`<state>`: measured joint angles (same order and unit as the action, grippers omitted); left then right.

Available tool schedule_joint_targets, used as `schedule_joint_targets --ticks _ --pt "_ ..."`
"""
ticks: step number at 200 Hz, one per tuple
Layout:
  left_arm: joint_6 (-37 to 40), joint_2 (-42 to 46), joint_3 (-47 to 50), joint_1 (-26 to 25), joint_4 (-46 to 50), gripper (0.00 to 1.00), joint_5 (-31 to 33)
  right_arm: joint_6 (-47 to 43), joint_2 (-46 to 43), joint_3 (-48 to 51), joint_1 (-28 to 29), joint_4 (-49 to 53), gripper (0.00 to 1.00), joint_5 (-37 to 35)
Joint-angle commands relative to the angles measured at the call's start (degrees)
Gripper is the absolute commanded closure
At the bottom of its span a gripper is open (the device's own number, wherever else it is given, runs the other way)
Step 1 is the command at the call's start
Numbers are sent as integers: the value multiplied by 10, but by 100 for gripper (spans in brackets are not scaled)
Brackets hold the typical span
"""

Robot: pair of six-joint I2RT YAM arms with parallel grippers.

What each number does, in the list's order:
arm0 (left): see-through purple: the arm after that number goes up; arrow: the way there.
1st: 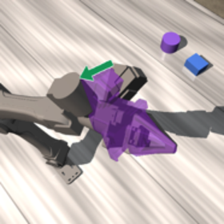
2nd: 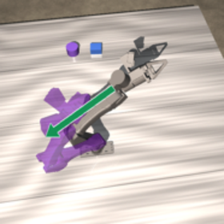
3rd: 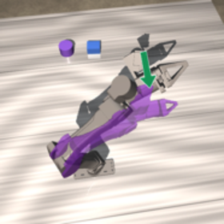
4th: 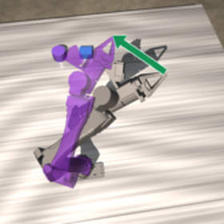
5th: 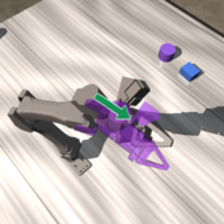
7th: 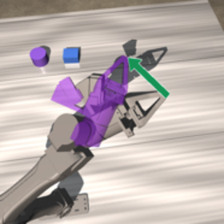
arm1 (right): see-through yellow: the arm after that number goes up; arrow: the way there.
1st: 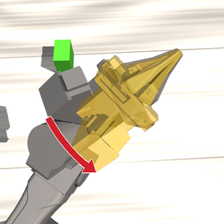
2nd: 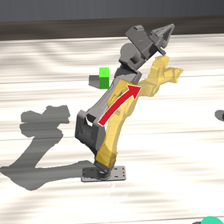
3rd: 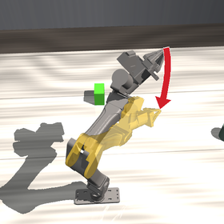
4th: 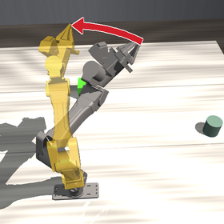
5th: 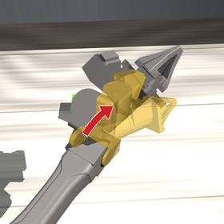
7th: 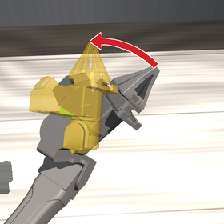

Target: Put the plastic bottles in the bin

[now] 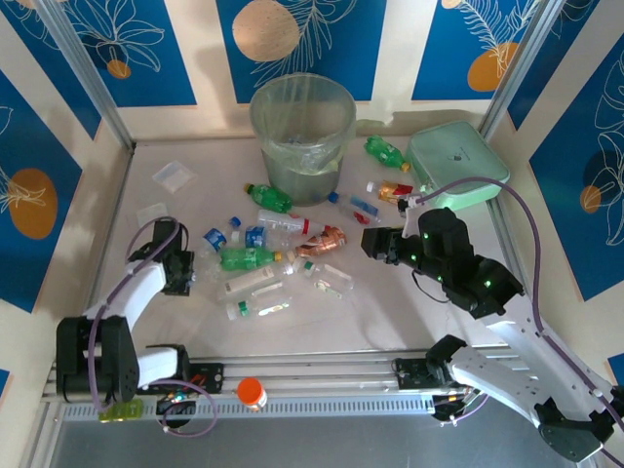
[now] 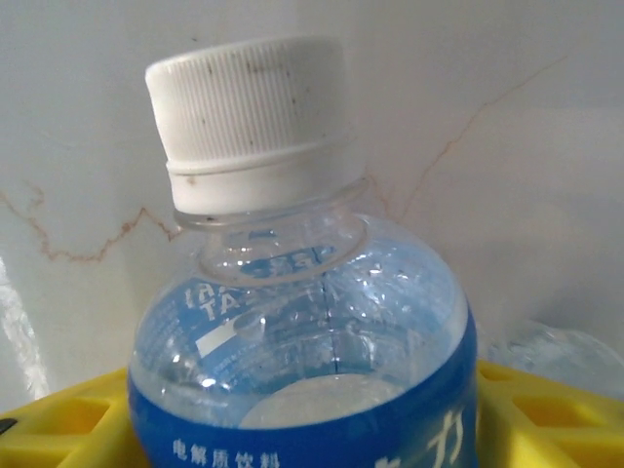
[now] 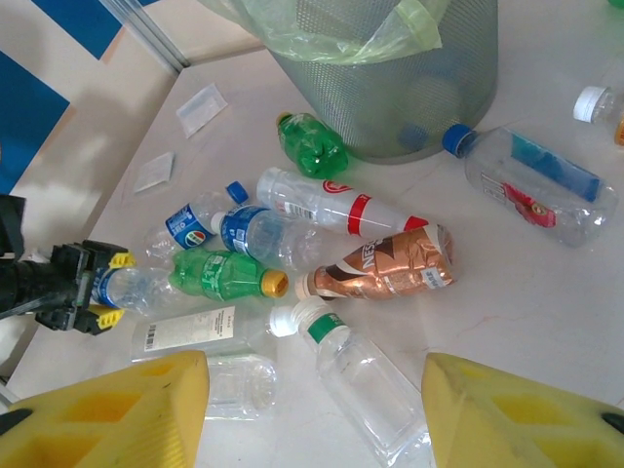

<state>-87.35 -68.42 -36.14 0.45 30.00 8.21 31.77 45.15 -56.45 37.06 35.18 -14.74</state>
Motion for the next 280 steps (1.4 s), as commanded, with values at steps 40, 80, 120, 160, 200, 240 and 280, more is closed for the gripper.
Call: schedule_joint_targets --ticks 40,80,120,160,200,240,280 --pt "86 98 -48 10 79 42 10 1 12 -25 12 -13 40 35" --pt "179 131 -41 2 -20 58 -111 -1 63 -53 31 17 37 25" --pt "244 128 -52 -60 -217 64 -301 -16 109 -67 46 2 38 98" --pt "303 116 -83 -152 -354 63 -442 12 130 -70 50 -53 38 208" --pt "304 117 -77 -210 -438 68 -500 59 135 -64 50 -127 31 283" --pt "320 142 -74 -260 -470 69 -496 101 170 -65 49 -192 20 348" --pt "310 157 -67 -279 -495 69 -481 136 206 -60 50 -271 16 429"
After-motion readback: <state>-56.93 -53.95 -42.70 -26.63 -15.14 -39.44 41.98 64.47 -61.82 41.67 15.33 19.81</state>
